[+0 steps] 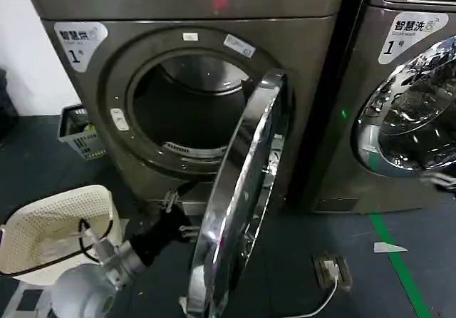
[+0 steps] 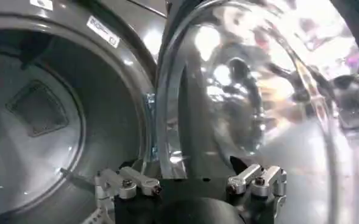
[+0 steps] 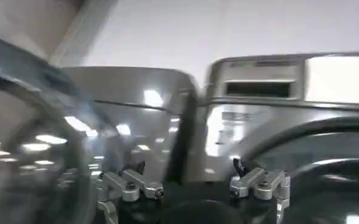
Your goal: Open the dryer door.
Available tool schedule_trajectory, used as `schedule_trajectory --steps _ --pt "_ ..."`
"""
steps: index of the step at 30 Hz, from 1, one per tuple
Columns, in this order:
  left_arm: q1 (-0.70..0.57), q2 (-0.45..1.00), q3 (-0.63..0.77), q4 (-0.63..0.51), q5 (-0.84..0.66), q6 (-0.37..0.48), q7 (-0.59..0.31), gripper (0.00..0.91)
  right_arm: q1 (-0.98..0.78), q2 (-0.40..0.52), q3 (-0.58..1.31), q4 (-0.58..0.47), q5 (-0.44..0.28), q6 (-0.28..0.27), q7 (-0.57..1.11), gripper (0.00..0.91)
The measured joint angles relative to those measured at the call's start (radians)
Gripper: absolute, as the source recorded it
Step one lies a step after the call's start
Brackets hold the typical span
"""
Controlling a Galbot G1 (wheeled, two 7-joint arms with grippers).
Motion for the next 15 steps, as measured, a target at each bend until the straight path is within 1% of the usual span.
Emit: schedule_trajectory --steps 2,5,7,10,15 --pt "-0.035 0.024 0.04 0.011 -0.014 -0.005 0.001 0.907 -0.009 0.0 0.026 0.004 -0.006 -0.015 0.032 0.907" --pt "-0.089 0.046 0.097 0.024 -0.024 -0.006 0.0 0.907 -0.019 0.0 0.07 -0.005 -0.013 -0.019 0.086 0.907" --pt "-0.12 0.048 0.133 0.035 -0.024 -0.006 -0.004 0.907 -0.026 -0.001 0.099 -0.016 -0.026 -0.032 0.129 0.907" --pt "-0.16 0.057 0.19 0.054 -0.027 -0.017 -0.011 0.907 -0.029 0.0 0.14 -0.026 -0.023 -0.052 0.178 0.907" --pt "-0.25 0.08 0.313 0.093 -0.053 -0.034 -0.034 0.907 -0.039 0.005 0.196 -0.039 0.002 -0.107 0.242 0.907"
